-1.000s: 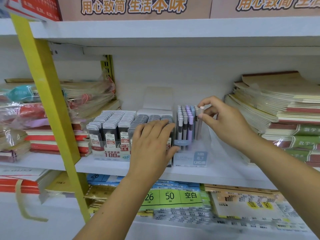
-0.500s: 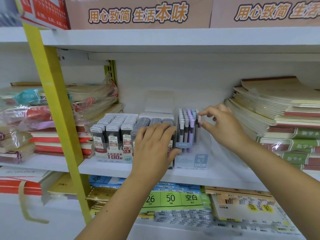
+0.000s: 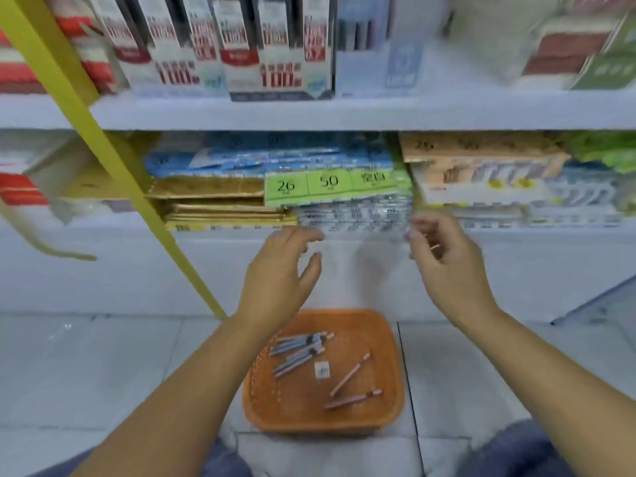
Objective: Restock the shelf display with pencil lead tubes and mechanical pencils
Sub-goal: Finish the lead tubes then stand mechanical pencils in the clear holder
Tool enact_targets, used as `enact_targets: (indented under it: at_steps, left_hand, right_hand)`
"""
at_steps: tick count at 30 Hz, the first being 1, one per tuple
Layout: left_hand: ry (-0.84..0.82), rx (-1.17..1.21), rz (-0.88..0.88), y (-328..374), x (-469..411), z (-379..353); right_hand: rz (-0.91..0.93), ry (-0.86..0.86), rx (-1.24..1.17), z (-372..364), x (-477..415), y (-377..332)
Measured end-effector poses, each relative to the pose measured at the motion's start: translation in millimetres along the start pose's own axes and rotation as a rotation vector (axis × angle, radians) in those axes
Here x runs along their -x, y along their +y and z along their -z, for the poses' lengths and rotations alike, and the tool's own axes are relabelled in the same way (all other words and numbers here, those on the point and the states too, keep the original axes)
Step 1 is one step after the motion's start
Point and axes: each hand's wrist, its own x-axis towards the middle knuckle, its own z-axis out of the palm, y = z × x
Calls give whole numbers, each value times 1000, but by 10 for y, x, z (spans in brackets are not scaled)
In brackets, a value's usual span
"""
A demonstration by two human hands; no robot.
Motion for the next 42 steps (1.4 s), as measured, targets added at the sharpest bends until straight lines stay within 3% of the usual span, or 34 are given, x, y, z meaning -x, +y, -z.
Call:
enact_targets:
  at_steps: [4, 7, 10, 14, 20, 26, 30, 32, 37, 42]
  left_hand:
    - [-412, 114, 412, -641, 827, -707]
    - [-610, 106, 605, -1011, 1201, -1053]
    - [-685, 85, 687, -1306, 1366, -1333]
    - [-767, 24, 703, -1627, 1432, -1643]
    - [-880, -26, 694, -1920, 1491, -1940]
    - [-840, -130, 642, -1920, 1555, -2080]
    - [-812, -212, 592, -1928, 1511, -2160]
    - [-784, -257, 559, -1942, 1498, -2188]
    - [-791, -305, 522, -1940, 1496, -2235]
    - [-856, -206, 596, -1978, 1489, -2248]
  right_hand:
    - [-429, -324, 166, -625, 812, 1029]
    - [-693, -514, 233, -1023, 1181, 1537]
    - [-834, -599, 285, -1345, 1411, 1902]
    - [-983, -557, 345, -1663, 1547, 2221]
    - [-1082, -547, 603, -1918, 1588, 2428]
    - [-1138, -406, 225, -1961, 1569, 2440]
    - [-1142, -386, 118, -1780, 1590, 2319]
    - [-1171, -431, 149, -1679, 1626, 2275]
    - [-1129, -672, 492, -1659, 1645, 2316]
    - [-1131, -465, 472, -1842, 1691, 2318]
